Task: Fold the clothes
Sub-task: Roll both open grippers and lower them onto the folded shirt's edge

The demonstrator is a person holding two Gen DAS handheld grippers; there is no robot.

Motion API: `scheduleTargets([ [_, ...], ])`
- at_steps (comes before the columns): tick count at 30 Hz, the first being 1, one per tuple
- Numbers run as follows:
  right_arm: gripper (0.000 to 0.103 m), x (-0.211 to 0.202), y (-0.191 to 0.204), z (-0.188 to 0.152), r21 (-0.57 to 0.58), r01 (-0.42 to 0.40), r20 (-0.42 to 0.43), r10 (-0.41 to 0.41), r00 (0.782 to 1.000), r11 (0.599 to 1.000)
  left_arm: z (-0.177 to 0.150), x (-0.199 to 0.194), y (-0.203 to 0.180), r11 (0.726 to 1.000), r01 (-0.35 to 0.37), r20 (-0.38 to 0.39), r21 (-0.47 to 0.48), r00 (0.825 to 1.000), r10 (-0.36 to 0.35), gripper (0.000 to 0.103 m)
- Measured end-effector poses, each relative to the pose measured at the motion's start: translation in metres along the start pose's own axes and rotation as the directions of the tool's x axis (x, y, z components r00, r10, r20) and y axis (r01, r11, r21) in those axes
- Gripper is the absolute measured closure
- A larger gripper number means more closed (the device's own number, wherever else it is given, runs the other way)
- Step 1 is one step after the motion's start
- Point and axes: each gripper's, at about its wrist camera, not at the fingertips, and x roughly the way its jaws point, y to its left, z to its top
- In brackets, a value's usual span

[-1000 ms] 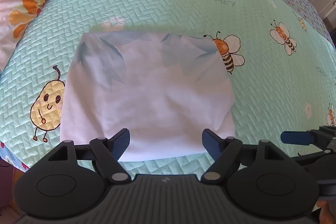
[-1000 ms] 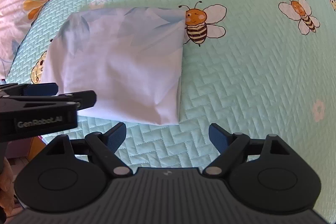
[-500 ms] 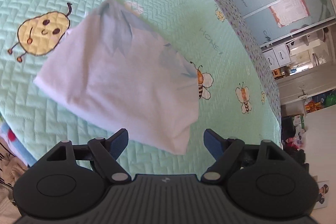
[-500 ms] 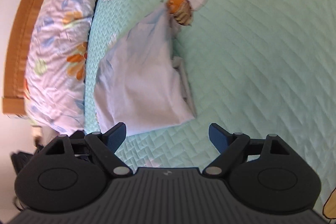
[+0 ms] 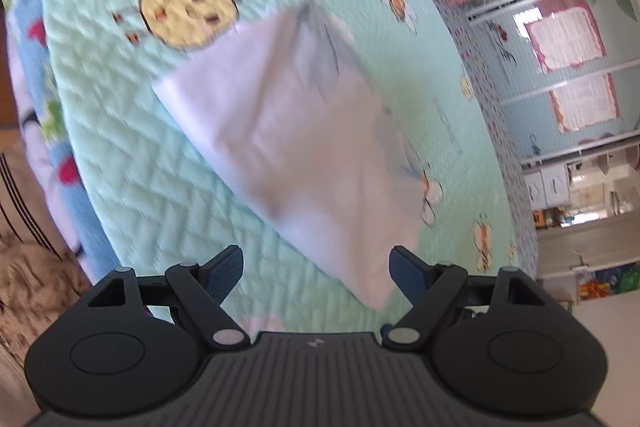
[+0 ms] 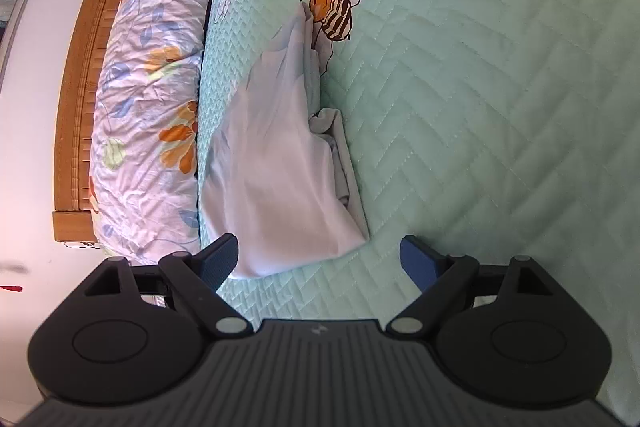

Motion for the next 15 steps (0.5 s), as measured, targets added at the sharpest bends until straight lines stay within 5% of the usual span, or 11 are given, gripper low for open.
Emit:
scheduleTargets([
  [5,0.001,0.017,0.0,0.003,-0.003,-0.028,-0.005,0.028,1.0,1.0,0.008,-0.003,0.001,0.999,-0.024,0.027,0.022,0.999,0.023,0.019],
  [15,0.0,0.044,0.013,0.026,-0.053,-0.044,-0.03,0.042,0.999,0.998,0.025,-0.002,0.002,0.999,-0.04,0.129,0.021,0.991,0.037,0.019],
])
